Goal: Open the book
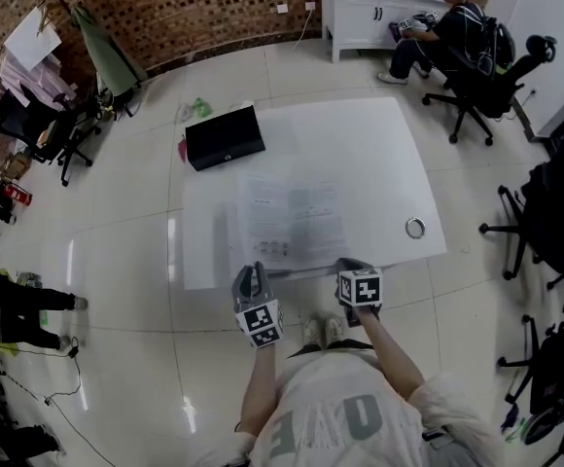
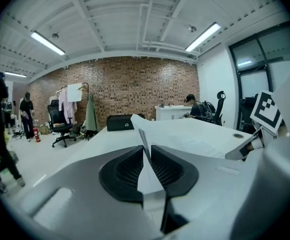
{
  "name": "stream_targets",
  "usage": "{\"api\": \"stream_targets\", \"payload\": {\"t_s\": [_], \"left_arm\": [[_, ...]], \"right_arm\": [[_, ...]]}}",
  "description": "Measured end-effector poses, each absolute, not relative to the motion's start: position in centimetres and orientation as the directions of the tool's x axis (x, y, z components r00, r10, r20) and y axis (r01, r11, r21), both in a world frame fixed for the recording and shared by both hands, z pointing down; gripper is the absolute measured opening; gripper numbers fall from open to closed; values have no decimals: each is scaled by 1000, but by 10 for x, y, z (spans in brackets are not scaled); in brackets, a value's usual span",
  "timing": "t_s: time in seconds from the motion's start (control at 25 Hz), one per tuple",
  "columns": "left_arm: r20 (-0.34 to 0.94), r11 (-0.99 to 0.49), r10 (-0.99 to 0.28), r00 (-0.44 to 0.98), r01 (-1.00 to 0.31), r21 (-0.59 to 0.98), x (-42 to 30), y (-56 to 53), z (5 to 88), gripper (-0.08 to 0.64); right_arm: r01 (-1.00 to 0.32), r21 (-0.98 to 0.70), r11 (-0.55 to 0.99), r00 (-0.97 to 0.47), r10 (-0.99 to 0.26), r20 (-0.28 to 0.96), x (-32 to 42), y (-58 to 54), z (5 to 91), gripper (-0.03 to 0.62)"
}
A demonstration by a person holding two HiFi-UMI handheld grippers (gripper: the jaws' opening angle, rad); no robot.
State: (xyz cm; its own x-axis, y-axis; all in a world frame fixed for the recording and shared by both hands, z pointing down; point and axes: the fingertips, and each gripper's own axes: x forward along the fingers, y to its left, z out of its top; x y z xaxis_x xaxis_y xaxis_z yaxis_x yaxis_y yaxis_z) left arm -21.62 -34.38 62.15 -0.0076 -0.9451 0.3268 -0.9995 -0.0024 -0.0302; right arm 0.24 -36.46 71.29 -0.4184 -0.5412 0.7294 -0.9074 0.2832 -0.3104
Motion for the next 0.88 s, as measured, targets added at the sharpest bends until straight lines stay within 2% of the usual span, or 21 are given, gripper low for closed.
{"api": "stream_targets", "payload": {"t_s": [0.28, 0.56, 0.76, 0.88], "left_arm": [[465, 142, -882, -80, -985, 98, -244, -329, 679, 80], [512, 157, -855, -83, -982, 103, -251, -332, 699, 95], [522, 162, -843, -133, -987, 10, -254, -328, 707, 170], [501, 191, -848, -173, -981, -14, -266, -327, 708, 262]], "right_arm": [[-906, -311, 286, -421, -546, 724, 4, -364, 715, 2], [-910, -292, 293, -411, -554, 724, 4, -364, 716, 2], [-912, -288, 293, -407, -558, 723, 6, -361, 717, 2], [-916, -283, 283, -398, -563, 724, 7, -362, 716, 2]]}}
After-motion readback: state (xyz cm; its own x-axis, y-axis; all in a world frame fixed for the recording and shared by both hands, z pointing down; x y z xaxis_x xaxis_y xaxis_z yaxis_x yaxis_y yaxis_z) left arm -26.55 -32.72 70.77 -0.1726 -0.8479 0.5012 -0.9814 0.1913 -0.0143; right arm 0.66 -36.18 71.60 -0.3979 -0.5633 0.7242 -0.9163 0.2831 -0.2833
